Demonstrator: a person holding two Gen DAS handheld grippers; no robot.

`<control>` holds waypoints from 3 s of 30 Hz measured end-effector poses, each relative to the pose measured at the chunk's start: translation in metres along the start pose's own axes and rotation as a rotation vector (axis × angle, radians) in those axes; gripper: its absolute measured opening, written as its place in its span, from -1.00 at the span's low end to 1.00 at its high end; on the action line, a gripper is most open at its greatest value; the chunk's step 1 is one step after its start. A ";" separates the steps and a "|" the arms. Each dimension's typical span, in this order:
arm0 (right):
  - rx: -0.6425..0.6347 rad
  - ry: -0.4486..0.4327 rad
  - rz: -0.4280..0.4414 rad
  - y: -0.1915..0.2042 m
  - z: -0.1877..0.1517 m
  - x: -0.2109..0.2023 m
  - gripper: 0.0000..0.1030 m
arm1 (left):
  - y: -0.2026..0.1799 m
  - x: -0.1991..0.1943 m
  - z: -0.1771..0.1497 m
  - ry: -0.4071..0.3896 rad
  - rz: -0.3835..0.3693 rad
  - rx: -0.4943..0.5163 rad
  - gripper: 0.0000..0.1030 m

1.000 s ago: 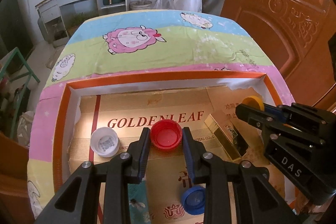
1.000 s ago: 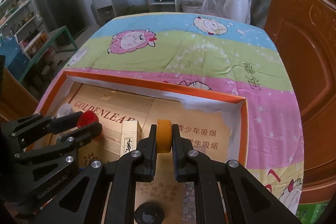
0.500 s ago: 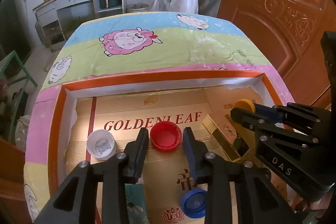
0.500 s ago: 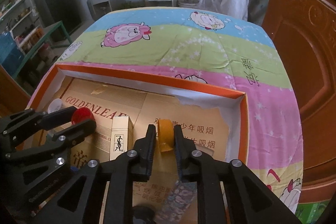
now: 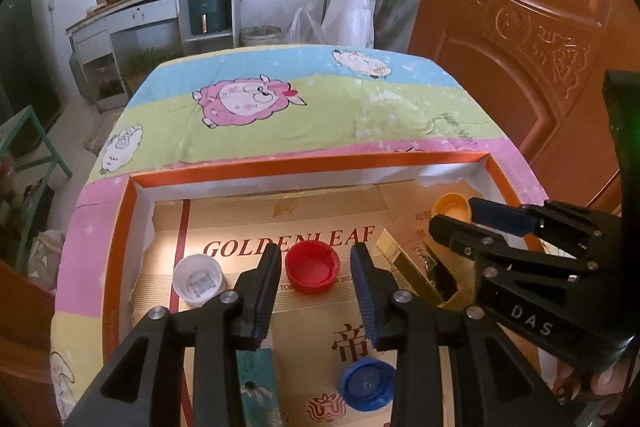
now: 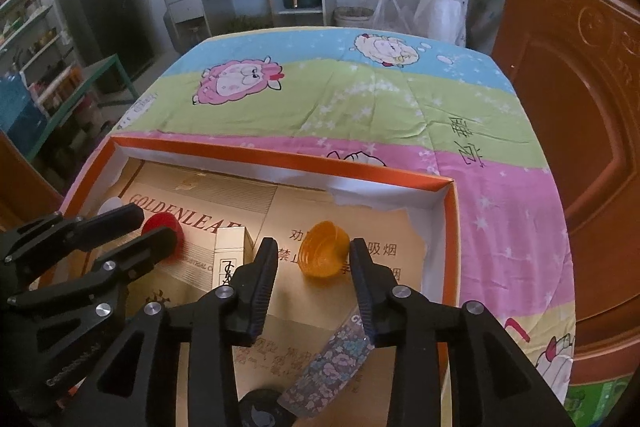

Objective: Organize rigid objects
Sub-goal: 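Release the orange cap in the tray with the right tool while the left tool releases the red cap, then withdraw both open tools from the tray toward the remaining loose items, then grasp the white Hello Kitty box with the right tool while the left tool grasps the orange cap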

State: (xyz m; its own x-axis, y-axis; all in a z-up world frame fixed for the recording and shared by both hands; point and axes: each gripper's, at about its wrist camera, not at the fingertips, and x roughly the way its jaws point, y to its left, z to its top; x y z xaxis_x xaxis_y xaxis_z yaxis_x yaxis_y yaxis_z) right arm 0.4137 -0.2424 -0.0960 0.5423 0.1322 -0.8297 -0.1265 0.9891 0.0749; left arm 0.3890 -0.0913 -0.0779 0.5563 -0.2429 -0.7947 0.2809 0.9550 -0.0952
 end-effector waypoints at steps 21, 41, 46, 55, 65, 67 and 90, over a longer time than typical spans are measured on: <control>0.043 -0.063 0.026 0.001 -0.010 -0.048 -0.26 | 0.004 -0.056 -0.015 -0.079 -0.064 -0.034 -0.30; 0.026 -0.080 0.014 0.032 -0.068 -0.107 -0.26 | -0.002 -0.118 -0.062 -0.121 -0.077 -0.007 -0.30; 0.018 -0.092 0.005 0.042 -0.087 -0.122 -0.26 | -0.002 -0.131 -0.076 -0.131 -0.076 -0.011 -0.30; 0.022 -0.106 0.002 0.055 -0.115 -0.144 -0.26 | -0.004 -0.151 -0.104 -0.152 -0.076 -0.006 -0.30; 0.048 -0.092 0.004 0.069 -0.152 -0.147 -0.23 | -0.004 -0.167 -0.136 -0.175 -0.044 0.007 -0.30; 0.063 -0.087 0.004 0.069 -0.160 -0.144 -0.11 | -0.001 -0.168 -0.143 -0.176 -0.039 -0.004 -0.30; 0.163 -0.050 -0.177 0.132 -0.194 -0.098 -0.02 | 0.036 -0.168 -0.164 -0.169 -0.042 -0.064 -0.30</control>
State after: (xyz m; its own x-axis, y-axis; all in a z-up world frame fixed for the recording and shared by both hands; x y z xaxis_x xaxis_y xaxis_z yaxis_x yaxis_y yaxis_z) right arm 0.1826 -0.1375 -0.1128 0.5847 -0.0455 -0.8100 0.1081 0.9939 0.0222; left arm 0.1776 0.0121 -0.0459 0.6701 -0.3030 -0.6777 0.2594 0.9509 -0.1686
